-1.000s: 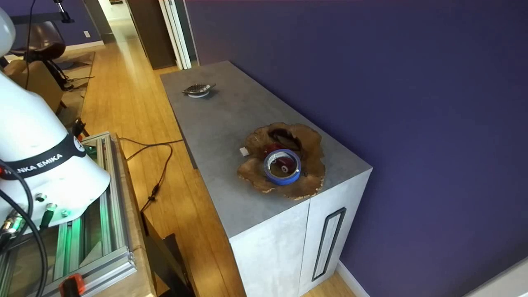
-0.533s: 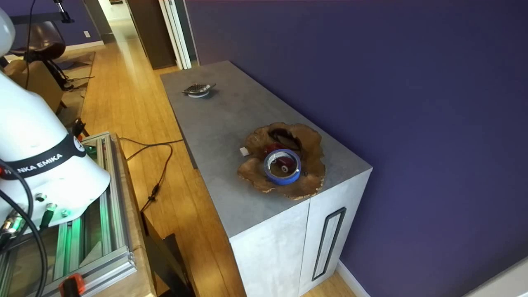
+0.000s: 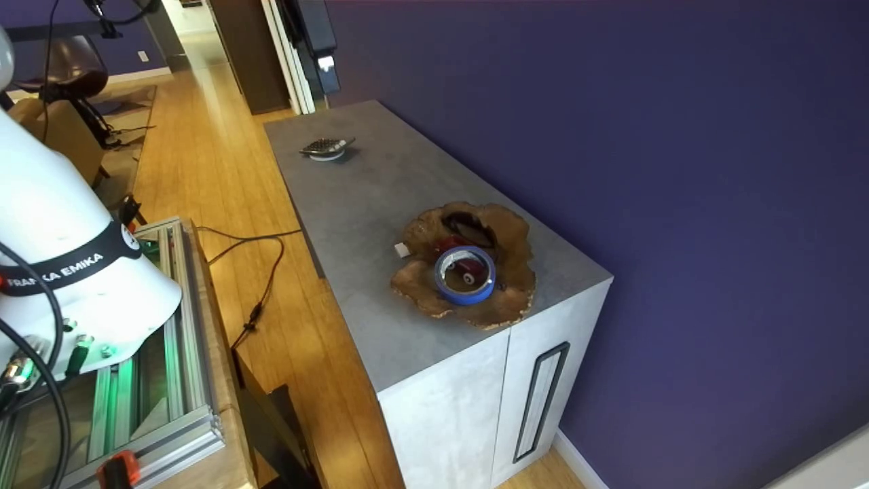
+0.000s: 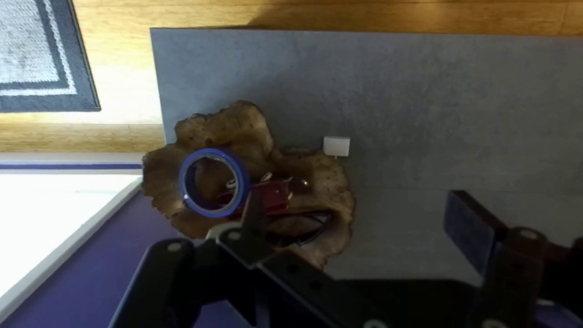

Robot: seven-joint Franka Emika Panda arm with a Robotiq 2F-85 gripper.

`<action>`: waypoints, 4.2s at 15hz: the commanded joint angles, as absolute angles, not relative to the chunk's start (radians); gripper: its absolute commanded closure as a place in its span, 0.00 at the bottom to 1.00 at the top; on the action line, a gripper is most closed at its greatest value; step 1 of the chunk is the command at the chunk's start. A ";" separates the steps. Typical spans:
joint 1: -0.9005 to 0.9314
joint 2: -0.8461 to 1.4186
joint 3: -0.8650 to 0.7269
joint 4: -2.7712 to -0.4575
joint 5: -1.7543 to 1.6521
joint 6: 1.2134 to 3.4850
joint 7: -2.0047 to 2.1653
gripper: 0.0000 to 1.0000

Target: Pick up the blue masking tape and put it on the table next to the calculator

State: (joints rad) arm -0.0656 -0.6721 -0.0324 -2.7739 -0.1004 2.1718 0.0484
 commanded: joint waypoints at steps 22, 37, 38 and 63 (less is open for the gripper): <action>-0.143 0.300 -0.201 -2.560 -0.775 2.900 0.530 0.00; 0.010 0.431 -0.393 -2.456 -0.969 2.995 0.686 0.91; 0.005 0.418 -0.394 -2.466 -0.962 2.992 0.678 0.97; 0.298 -0.108 -0.111 -2.745 -0.892 3.068 0.569 0.99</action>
State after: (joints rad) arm 0.2976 -0.1084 -0.1115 -2.7454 -0.8921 3.0684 0.5693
